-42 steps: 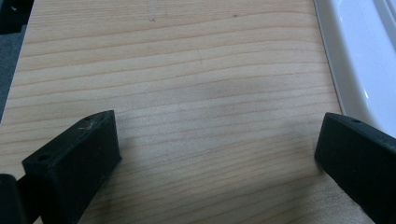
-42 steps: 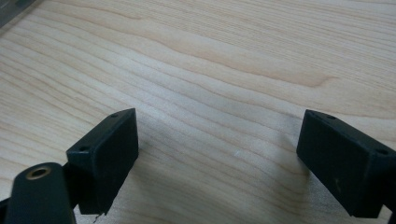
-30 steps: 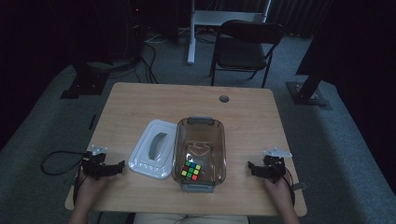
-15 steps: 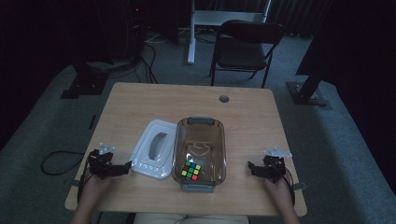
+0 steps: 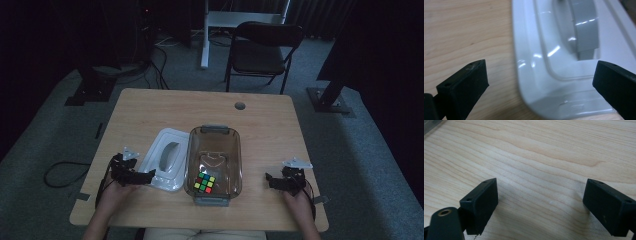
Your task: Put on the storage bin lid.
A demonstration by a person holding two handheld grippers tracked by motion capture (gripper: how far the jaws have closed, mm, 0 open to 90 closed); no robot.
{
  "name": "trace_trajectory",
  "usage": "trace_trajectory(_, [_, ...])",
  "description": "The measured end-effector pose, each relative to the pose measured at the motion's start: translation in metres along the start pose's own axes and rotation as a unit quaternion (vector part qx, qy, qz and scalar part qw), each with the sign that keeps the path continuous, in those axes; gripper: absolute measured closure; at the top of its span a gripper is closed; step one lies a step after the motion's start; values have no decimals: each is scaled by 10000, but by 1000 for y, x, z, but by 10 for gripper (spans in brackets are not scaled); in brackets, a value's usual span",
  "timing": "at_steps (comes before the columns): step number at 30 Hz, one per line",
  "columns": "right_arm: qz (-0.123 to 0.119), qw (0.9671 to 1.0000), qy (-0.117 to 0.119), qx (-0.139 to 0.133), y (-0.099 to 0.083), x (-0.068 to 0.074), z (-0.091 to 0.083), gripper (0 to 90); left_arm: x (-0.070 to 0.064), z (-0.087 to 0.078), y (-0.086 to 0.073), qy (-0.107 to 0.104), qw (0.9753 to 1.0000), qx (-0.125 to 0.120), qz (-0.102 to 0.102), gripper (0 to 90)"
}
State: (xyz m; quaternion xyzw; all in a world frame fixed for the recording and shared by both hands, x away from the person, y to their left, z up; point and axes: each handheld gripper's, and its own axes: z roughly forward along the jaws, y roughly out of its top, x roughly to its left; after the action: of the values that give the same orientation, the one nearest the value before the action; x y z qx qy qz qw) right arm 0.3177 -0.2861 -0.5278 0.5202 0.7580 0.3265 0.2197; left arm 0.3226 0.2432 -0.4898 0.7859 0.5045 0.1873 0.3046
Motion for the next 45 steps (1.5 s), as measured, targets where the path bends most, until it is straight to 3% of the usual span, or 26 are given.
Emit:
trace_trajectory(13, [2, 10000, 0, 1, 0, 0, 0, 122, -27, 16, 25, -362, 9985, -207, 344, 10])
trace_trajectory(18, [-1, 10000, 0, 3, 0, 0, 0, 123, -30, 24, 30, -449, 9982, -192, 358, 16])
trace_trajectory(25, [3, 10000, 0, 3, 0, 0, 0, 123, -28, 41, 40, -561, 9975, -100, 410, 91])
trace_trajectory(28, [3, 10000, 1, 4, 0, 0, 0, 122, -29, 43, 41, -622, 9971, -112, 430, 166])
trace_trajectory(31, [-4, 10000, 4, 4, 0, 0, 0, 122, -29, 45, 44, -713, 9969, -83, 333, 324])
trace_trajectory(35, [-5, 10000, 4, 4, 0, 0, 0, 122, -31, 47, 44, -757, 9966, 29, 337, 456])
trace_trajectory(38, [-10, 10000, 8, 2, 0, 0, 0, 120, -30, 48, 43, -743, 9966, 34, 362, 473])
trace_trajectory(42, [-9, 10000, 13, 3, 0, 0, 0, 118, -27, 48, 43, -684, 9972, 3, 310, 590])
trace_trajectory(44, [-22, 10000, 32, 21, 1, 1, 0, 118, -27, 47, 42, -669, 9973, -24, 297, 595])
trace_trajectory(45, [-64, 9999, 78, 60, 2, 3, 0, 118, -26, 47, 42, -633, 9973, -37, 383, 595])
